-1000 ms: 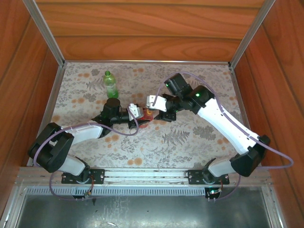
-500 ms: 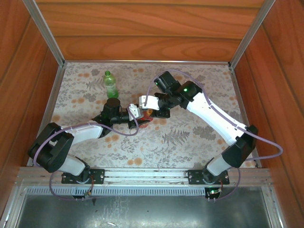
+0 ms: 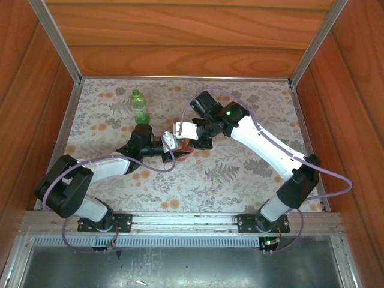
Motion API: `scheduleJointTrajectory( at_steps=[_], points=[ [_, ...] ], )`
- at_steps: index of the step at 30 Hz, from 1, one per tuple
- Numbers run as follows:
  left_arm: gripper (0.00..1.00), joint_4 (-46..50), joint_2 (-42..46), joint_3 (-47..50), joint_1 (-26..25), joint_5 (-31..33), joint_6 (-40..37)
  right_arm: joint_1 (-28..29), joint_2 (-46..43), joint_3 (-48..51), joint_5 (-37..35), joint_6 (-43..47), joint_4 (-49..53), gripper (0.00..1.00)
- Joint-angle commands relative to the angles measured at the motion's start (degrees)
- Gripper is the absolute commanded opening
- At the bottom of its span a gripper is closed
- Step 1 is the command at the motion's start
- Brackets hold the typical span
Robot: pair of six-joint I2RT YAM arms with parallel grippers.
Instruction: Screw on the bottle caps
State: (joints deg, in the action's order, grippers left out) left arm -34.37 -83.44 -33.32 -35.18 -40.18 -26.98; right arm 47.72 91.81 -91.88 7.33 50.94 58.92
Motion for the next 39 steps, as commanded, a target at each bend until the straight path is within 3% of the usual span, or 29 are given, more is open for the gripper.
scheduleJointTrajectory(
  at_steps=[1, 3, 18, 39],
  points=[
    [0.55, 4.19, -0.66, -0.91, -0.31, 1.27, 0.32, 1.29, 0.58, 0.12, -1.82, 0.33, 1.16, 0.38],
    [0.55, 4.21, -0.93, -1.04, -0.26, 1.25, 0.53, 1.58, -0.08, 1.24, -1.84, -0.13, 0.09, 0.45],
    [0.55, 4.53, -1.25, -1.40, -0.24, 1.18, 1.24, 1.58, -3.68, 2.06, -2.96, -1.00, -1.37, 0.56],
    [0.55, 4.93, -0.67, -1.31, -0.31, 1.06, 0.88, 1.23, -1.20, 0.57, -3.64, -0.79, 0.17, 0.34]
  ],
)
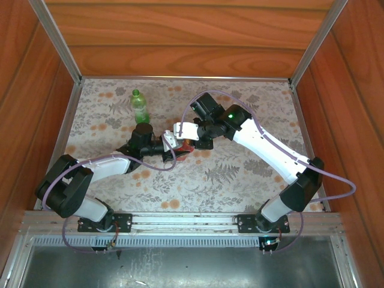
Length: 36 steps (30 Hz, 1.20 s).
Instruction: Screw on the bottle caps
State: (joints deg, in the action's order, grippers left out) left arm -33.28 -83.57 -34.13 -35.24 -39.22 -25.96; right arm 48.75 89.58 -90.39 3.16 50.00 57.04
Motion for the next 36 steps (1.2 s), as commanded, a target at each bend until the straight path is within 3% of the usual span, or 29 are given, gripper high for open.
scheduleJointTrajectory(
  at_steps=[1, 10, 15, 23, 26, 32, 36],
  points=[
    [0.55, 3.92, -0.55, -0.50, -0.19, 0.22, -0.16, 0.18, 1.12, -0.95, 0.54, 0.07, 2.11, 0.34],
    [0.55, 3.93, -0.15, -1.27, -0.18, 1.12, 2.83, 0.20, 1.61, 0.06, -0.87, -1.11, 2.10, 0.31],
    [0.55, 3.92, -0.27, -2.33, -0.18, 3.67, 5.48, 0.37, 1.73, 0.90, -1.29, -6.53, 1.55, 0.28],
    [0.55, 3.92, -1.11, -3.44, -0.26, 5.52, 6.88, 0.99, 1.39, 3.42, -5.19, -27.32, -2.39, 0.21],
    [0.55, 3.94, -1.16, -3.53, -0.19, 6.54, 6.46, 0.99, 0.89, 4.14, -7.54, -37.63, -4.18, 0.14],
    [0.55, 3.92, -0.98, -3.40, -0.18, 6.62, 5.29, 1.59, 1.29, 2.71, -2.24, -53.73, -1.34, 0.13],
    [0.55, 3.92, -0.64, -3.22, -0.30, 6.46, 5.21, 1.56, 2.85, 0.08, -3.83, -60.45, 2.50, 0.12]
  ],
)
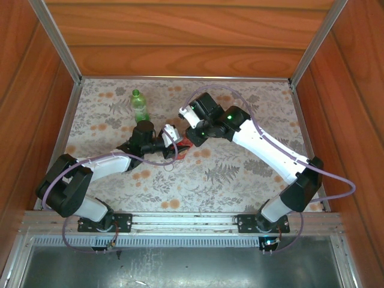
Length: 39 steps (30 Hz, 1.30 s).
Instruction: Screw on the bottle caps
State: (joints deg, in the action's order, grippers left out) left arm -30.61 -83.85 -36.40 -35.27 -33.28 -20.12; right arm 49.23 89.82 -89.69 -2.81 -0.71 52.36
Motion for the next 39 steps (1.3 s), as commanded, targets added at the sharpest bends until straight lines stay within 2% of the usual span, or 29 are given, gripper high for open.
scheduleJointTrajectory(
  at_steps=[1, 4, 9, 12, 22, 28, 35, 37, 39],
  points=[
    [0.55, 1.26, -0.33, -0.88, -0.19, 0.52, -0.62, 1.12, 2.89, -1.00, 1.65, -10.58, 7.85, 0.13],
    [0.55, 1.27, -0.08, -0.70, -0.38, 0.42, -0.79, 1.08, 2.86, -1.52, 1.12, -7.70, 7.80, 0.18],
    [0.55, 1.26, 0.42, -0.34, -0.22, 0.52, -1.14, 1.12, 2.98, -1.42, 2.64, -3.24, 6.60, 0.19],
    [0.55, 1.26, 0.61, -0.16, -0.27, 0.49, -1.59, 0.95, 4.76, -3.66, 1.46, -6.04, 8.78, 0.19],
    [0.55, 1.26, 0.84, 0.18, -0.38, 0.06, -2.89, -0.79, 8.91, -6.76, 4.00, -18.51, 12.83, 0.15],
    [0.55, 1.26, 0.72, 0.28, -0.33, 0.56, -3.17, -1.07, 9.91, -8.55, 3.69, -20.15, 14.53, 0.16],
    [0.55, 1.26, 0.53, 0.27, -0.33, 0.68, -3.17, -1.08, 9.56, -9.42, 3.46, -15.55, 13.74, 0.28],
    [0.55, 1.30, 0.44, 0.28, -0.33, 0.84, -3.17, -1.00, 9.91, -9.49, 3.54, -14.52, 13.48, 0.21],
    [0.55, 1.26, 0.49, 0.28, -0.38, 1.06, -3.09, -0.69, 10.36, -9.59, 3.34, -13.02, 13.38, 0.19]
  ],
)
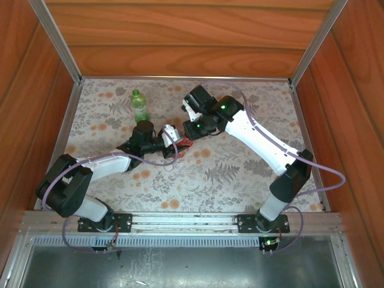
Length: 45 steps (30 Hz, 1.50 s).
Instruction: Screw on the bottle caps
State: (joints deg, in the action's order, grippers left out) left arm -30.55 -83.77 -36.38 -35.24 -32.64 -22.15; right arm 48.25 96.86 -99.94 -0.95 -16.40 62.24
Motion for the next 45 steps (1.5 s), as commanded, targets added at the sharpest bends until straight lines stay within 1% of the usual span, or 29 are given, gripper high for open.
scheduleJointTrajectory(
  at_steps=[1, 3, 7, 10, 12, 15, 21, 23, 24, 25, 29, 34, 36, 38, 41, 45],
  points=[
    [0.55, 1.20, 0.36, 0.26, -0.36, 0.40, -0.97, 0.54, 3.49, 0.70, 1.52, 3.61, 3.37, 0.20],
    [0.55, 1.21, 0.40, 0.25, -0.35, 0.39, -0.75, 1.45, 3.47, 1.33, 2.08, 7.60, 2.79, 0.24],
    [0.55, 1.20, 0.40, 0.18, -0.33, 0.19, -0.52, 2.17, 3.07, 3.91, 2.11, 13.29, 1.06, 0.25],
    [0.55, 1.19, 0.36, 0.17, -0.35, 0.12, -0.35, 2.19, 3.41, 4.22, 1.37, 12.61, 0.34, 0.23],
    [0.55, 1.19, 0.27, 0.08, -0.37, 0.22, -0.33, 2.11, 4.22, 3.05, 0.57, 8.13, 1.21, 0.22],
    [0.55, 1.19, 0.17, 0.17, -0.32, 0.42, -0.35, 2.11, 5.87, 0.41, 0.06, 4.60, 3.50, 0.24],
    [0.55, 1.19, 0.23, 0.33, -0.35, 0.60, -0.44, 2.10, 4.45, 0.09, -0.82, 5.38, 3.70, 0.39],
    [0.55, 1.19, 0.36, 0.52, -0.35, 0.80, -0.44, 2.09, 3.07, 0.68, -1.28, 6.62, 3.35, 0.48],
    [0.55, 1.19, 0.30, 0.50, -0.35, 0.95, -0.44, 2.11, 2.39, 0.94, -1.11, 7.23, 3.25, 0.49],
    [0.55, 1.19, 0.17, 0.52, -0.21, 1.27, -0.27, 2.08, 1.72, 1.17, -0.65, 8.35, 3.31, 0.54],
    [0.55, 1.28, -0.43, 0.30, -0.10, 1.44, 0.30, 2.06, -0.88, 2.39, 0.16, 11.59, 3.59, 0.68],
    [0.55, 1.28, -0.29, 0.00, 0.56, -0.94, 2.13, 1.96, -6.90, 6.41, 1.20, 16.06, 1.40, 0.76],
    [0.55, 1.28, -0.10, -0.31, 1.01, -3.34, 3.67, 1.71, -9.89, 9.04, 1.90, 19.53, -0.97, 0.77],
    [0.55, 1.28, 0.05, -0.66, 1.66, -6.81, 5.49, 0.75, -12.74, 11.59, 3.37, 22.16, -3.81, 0.76],
    [0.55, 1.28, 0.02, -1.46, 2.38, -12.61, 7.86, -1.90, -17.30, 16.19, 8.59, 27.25, -8.79, 0.73],
    [0.55, 1.34, -0.72, -3.16, 2.61, -16.95, 10.76, -7.05, -23.26, 24.79, 16.12, 29.41, -19.89, 0.67]
  ],
)
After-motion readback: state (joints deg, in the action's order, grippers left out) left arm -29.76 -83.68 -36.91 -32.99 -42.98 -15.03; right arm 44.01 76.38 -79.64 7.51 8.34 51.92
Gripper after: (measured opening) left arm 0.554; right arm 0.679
